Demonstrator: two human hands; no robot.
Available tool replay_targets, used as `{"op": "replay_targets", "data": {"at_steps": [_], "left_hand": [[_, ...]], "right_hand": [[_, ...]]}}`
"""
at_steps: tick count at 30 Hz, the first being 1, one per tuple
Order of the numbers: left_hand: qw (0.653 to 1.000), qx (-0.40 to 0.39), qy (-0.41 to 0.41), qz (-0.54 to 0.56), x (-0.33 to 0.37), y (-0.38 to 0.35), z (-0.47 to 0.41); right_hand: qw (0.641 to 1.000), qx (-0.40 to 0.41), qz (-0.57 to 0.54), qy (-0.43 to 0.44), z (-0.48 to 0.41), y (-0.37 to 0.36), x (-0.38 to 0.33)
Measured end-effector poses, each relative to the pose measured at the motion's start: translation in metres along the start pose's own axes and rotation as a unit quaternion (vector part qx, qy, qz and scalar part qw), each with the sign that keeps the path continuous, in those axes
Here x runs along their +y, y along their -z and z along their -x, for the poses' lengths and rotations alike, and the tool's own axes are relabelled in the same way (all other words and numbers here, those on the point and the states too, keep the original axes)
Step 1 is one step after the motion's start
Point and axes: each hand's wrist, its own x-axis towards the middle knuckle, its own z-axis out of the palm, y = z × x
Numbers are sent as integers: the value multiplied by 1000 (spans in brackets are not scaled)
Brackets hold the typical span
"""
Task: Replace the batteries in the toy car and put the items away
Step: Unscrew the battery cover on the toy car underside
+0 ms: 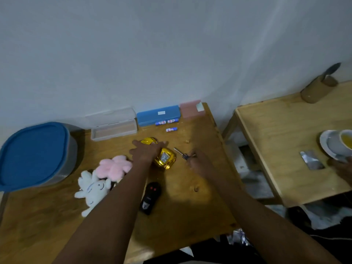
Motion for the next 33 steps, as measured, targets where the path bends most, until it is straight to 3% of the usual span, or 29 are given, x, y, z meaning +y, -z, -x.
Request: {"op": "replay_targets", "data": {"at_steps": [6, 9, 13, 18, 21, 25, 33], "left_hand": [[993, -85, 27, 71, 9, 11, -4], [982, -110, -48, 146, 19, 28, 6], [936, -153, -156, 274, 46, 68, 18], [890, -242, -253, 291, 82, 110, 47], [861, -303, -209, 352, 77, 103, 63], [778, -364, -149, 490, 43, 72, 70], [802, -286, -134, 507, -3, 36, 73]], "right_hand": [[998, -21, 46, 33, 6, 16, -6], [997, -24, 58, 50, 3, 24, -16], [993, 0, 51, 110, 7, 35, -44], [987, -10, 39, 158, 8, 41, -85], [980, -15, 12, 199, 15, 45, -105], [962, 15, 26, 271, 32, 52, -113], [917, 54, 123, 375, 58, 46, -111]]}}
